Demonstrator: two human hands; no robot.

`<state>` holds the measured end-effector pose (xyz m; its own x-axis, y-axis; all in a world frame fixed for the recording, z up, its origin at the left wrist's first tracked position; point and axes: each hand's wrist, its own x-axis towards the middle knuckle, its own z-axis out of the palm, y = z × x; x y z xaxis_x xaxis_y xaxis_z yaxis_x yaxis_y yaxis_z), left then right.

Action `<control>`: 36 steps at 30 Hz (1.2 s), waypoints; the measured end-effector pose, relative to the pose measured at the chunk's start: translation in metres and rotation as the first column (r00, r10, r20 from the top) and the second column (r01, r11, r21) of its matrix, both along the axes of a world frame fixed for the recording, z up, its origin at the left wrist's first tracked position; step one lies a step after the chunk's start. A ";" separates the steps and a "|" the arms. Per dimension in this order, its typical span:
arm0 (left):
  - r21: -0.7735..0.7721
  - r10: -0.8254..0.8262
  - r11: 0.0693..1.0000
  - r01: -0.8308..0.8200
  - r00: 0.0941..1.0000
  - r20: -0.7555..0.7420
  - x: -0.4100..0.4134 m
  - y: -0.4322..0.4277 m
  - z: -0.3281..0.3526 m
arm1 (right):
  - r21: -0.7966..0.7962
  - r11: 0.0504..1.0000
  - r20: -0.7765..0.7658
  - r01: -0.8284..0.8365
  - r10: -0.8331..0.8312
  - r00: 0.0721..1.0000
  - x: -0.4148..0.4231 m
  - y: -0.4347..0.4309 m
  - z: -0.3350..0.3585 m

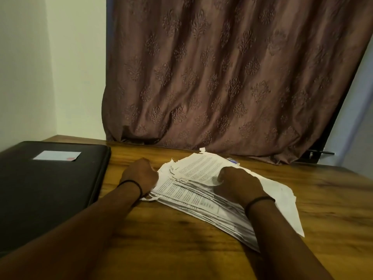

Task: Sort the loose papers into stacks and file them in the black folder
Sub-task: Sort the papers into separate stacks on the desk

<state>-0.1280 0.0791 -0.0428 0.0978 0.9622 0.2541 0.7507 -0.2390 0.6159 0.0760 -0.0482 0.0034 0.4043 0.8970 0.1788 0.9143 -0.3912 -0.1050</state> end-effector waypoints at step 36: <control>-0.413 -0.116 0.838 0.356 0.856 0.503 0.005 -0.033 0.025 | 0.369 0.908 -0.041 -0.201 0.232 0.972 -0.036 -0.003 0.003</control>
<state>-0.1233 0.0460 -0.0179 0.3317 0.9304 -0.1558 0.3274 0.0414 0.9440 0.0404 -0.0515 0.0066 0.2345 0.8453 0.4801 0.9543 -0.1062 -0.2792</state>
